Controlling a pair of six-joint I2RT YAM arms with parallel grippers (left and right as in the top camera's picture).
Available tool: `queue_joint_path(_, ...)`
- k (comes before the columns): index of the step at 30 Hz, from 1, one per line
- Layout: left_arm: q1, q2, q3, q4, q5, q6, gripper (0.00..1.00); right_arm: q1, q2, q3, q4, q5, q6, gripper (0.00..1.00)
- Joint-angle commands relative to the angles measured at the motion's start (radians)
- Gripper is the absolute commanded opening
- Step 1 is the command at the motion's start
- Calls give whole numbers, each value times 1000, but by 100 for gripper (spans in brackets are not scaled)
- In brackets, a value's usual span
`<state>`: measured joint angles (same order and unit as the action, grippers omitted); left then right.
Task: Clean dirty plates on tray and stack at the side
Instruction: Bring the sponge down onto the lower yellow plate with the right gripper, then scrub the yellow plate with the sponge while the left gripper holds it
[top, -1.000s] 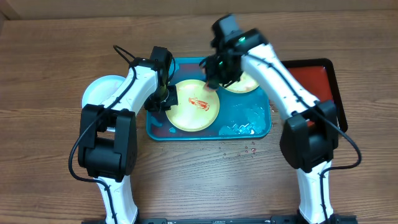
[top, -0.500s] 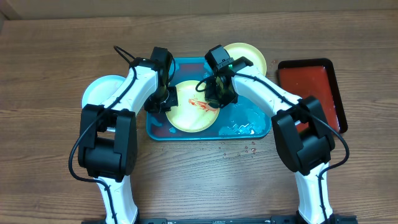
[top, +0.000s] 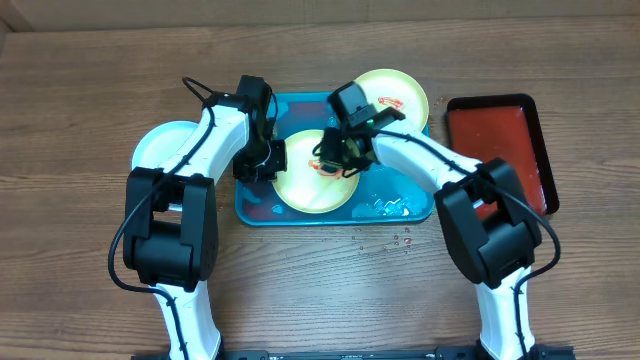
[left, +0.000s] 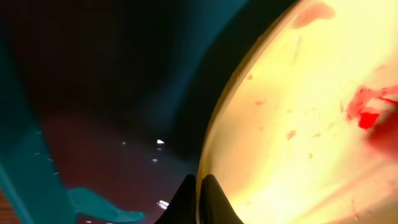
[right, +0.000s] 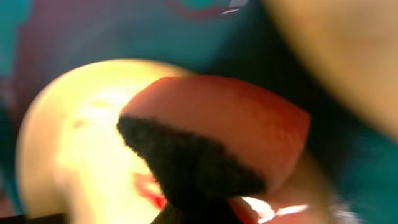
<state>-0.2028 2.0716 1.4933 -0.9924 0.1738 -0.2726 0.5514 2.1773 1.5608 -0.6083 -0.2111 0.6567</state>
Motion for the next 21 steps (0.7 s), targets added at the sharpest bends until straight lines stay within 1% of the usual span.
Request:
queue_joint_path(1,-19,18,12,6,86,42,4,72,43,-18,34,-78,26,4)
queue_joint_path(5,-19,18,12,11,86,41,4,90,60,-18,50,-113,24,4)
queue_joint_path(9,-19,18,12,26,85,41,4,72,60,3,-24,-113,23,4)
queue_joint_path(13,-16,18,12,38,72,41,4,16,52,70,-211,-103,-34,4)
queue_joint_path(15,-11,18,12,45,50,40,4,-12,47,110,-306,-64,-62,4)
queue_joint_path(19,8,18,12,63,-14,29,5,-32,47,175,-450,69,-90,4)
queue_joint_path(21,20,18,12,70,-44,29,4,-31,47,181,-472,145,-92,4)
